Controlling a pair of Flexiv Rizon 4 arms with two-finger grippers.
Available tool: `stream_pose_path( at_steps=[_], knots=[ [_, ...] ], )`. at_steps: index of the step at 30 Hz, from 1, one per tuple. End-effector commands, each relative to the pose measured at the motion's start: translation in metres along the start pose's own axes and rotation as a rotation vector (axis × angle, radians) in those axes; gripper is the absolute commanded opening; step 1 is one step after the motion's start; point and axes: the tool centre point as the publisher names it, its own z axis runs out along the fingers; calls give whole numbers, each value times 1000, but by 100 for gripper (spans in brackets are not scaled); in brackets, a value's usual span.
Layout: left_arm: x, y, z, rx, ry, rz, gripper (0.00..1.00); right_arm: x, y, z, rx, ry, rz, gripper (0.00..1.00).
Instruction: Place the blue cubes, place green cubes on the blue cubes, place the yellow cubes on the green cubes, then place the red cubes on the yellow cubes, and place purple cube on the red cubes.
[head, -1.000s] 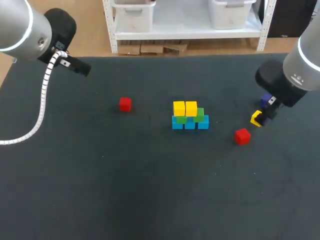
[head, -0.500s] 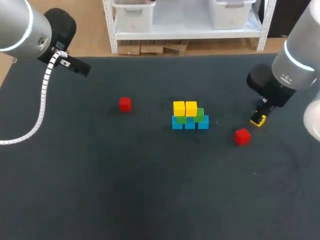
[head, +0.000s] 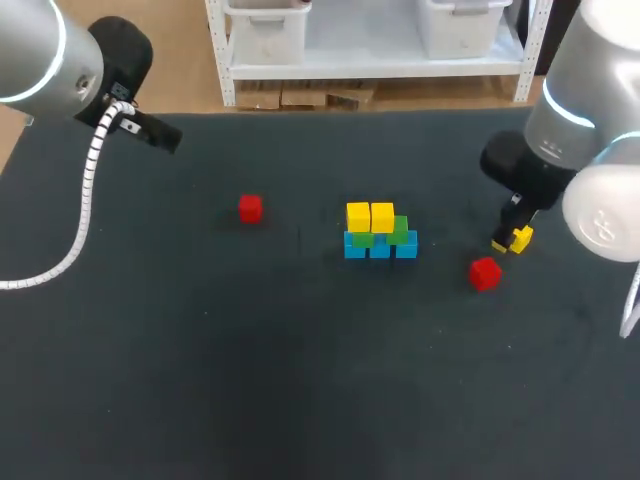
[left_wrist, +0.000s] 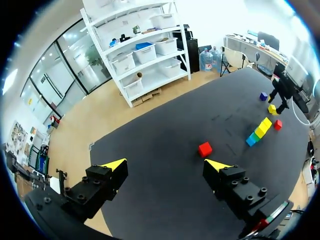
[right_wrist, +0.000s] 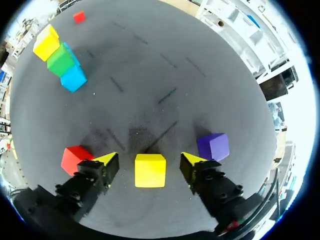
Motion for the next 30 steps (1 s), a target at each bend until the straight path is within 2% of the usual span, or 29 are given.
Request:
stream_pose_path(
  at_steps=[1, 4, 9, 12, 13, 15, 16, 22, 30],
  knots=[
    [0, 1, 0, 4, -1, 1, 100, 1, -2, 0, -5, 11, 1, 50],
    [0, 1, 0, 4, -1, 1, 100, 4, -3, -1, -7, 25, -4, 47],
    [0, 1, 0, 4, -1, 1, 100, 10, -1, -2, -19, 45, -21, 48],
    [0, 1, 0, 4, -1, 1, 100, 12, 2, -3, -20, 54, -36, 44],
    [0, 1, 0, 4, -1, 1, 100, 13, 3, -5, -19, 53, -49, 35],
    [0, 1, 0, 4, -1, 1, 100, 12, 5, -11, -13, 52, -75, 4],
    [0, 1, 0, 4, -1, 1, 100, 11, 6, -14, -14, 50, -88, 0],
    [0, 1, 0, 4, -1, 1, 100, 4, 13, -32, -8, 28, -178, 0],
    [0, 1, 0, 4, -1, 1, 100, -11, 29, -69, 3, -33, -387, 0]
  ],
)
